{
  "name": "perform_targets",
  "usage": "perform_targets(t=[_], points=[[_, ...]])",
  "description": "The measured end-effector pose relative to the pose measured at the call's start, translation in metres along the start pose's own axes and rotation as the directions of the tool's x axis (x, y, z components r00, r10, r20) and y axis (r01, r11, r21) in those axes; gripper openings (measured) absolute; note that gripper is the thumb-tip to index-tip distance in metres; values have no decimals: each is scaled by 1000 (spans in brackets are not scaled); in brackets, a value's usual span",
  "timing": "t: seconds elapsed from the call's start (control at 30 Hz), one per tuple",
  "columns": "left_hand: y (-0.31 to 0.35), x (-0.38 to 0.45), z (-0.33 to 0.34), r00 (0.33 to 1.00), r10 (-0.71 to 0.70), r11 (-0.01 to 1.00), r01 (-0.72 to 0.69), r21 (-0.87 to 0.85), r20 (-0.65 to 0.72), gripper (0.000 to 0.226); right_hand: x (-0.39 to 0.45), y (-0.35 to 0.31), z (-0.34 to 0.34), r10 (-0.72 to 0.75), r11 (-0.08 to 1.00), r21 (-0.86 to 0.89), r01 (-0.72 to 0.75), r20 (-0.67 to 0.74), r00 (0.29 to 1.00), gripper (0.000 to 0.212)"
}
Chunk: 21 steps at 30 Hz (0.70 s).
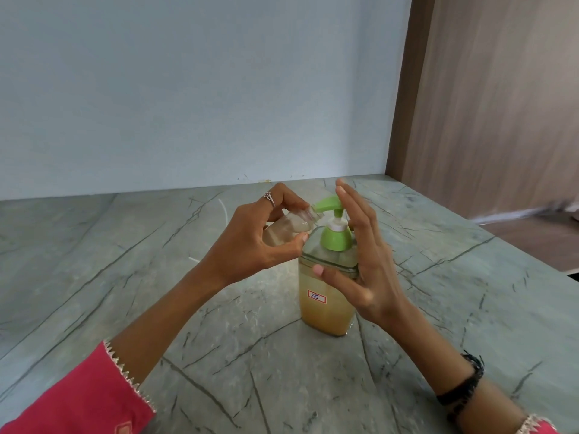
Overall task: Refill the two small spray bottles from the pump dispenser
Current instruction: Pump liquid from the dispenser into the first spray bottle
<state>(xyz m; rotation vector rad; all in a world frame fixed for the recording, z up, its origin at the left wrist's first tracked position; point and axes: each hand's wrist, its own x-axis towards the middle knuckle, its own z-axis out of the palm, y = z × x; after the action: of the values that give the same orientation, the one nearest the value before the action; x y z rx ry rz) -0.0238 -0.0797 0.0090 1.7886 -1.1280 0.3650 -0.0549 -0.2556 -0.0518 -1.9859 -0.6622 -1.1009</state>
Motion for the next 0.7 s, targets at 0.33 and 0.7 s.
perform_targets(t=[0.33,0.7], points=[[-3,-2,1,1000,-12,1000,12,28,14,28,1,-2,3,29,999,25,-27,-63,998,63],[-2,-1,0,1000,1,1000,-1,11,-8,28,-1,0,1,-2,1000,-30,1,-20,1000,78]])
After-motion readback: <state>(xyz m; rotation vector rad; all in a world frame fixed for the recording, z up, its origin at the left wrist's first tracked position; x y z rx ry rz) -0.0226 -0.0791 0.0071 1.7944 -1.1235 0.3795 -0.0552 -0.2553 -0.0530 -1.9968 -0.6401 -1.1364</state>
